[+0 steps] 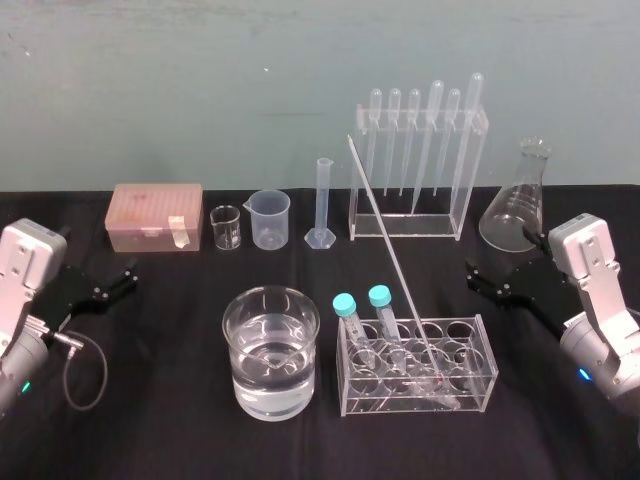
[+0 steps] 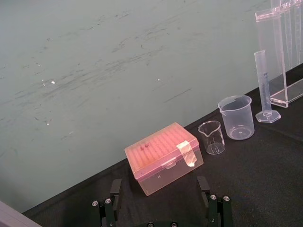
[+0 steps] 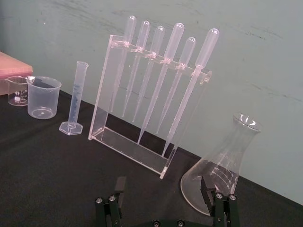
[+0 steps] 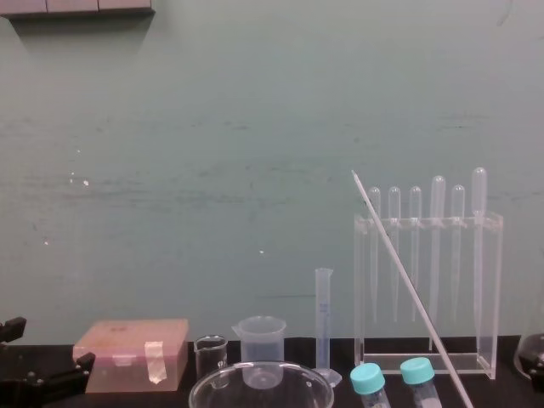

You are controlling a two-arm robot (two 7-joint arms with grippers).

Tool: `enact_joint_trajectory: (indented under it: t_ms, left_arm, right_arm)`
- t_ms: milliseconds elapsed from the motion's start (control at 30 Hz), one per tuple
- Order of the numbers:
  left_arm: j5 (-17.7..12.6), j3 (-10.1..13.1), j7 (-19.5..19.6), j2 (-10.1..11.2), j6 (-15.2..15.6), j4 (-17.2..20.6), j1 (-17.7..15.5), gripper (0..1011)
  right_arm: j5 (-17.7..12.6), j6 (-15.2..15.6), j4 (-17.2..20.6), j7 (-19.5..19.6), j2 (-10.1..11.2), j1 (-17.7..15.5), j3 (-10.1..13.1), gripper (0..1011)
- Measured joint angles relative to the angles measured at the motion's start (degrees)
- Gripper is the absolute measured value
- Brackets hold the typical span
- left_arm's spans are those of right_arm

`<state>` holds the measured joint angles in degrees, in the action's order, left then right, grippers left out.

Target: Hold the thermometer with one hand and immerse one end into the beaker, then reinsert it into the test tube rack.

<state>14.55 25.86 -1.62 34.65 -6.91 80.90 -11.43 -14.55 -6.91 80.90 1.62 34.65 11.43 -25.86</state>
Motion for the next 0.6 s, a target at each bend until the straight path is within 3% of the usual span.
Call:
enact_joint_trajectory:
  t_ms: [600]
  left_arm:
    - [0.00, 0.00, 0.00, 0.00, 0.00, 0.00, 0.00, 1008]
  right_arm:
    - [0.00, 0.00, 0.00, 0.00, 0.00, 0.00, 0.00, 1003]
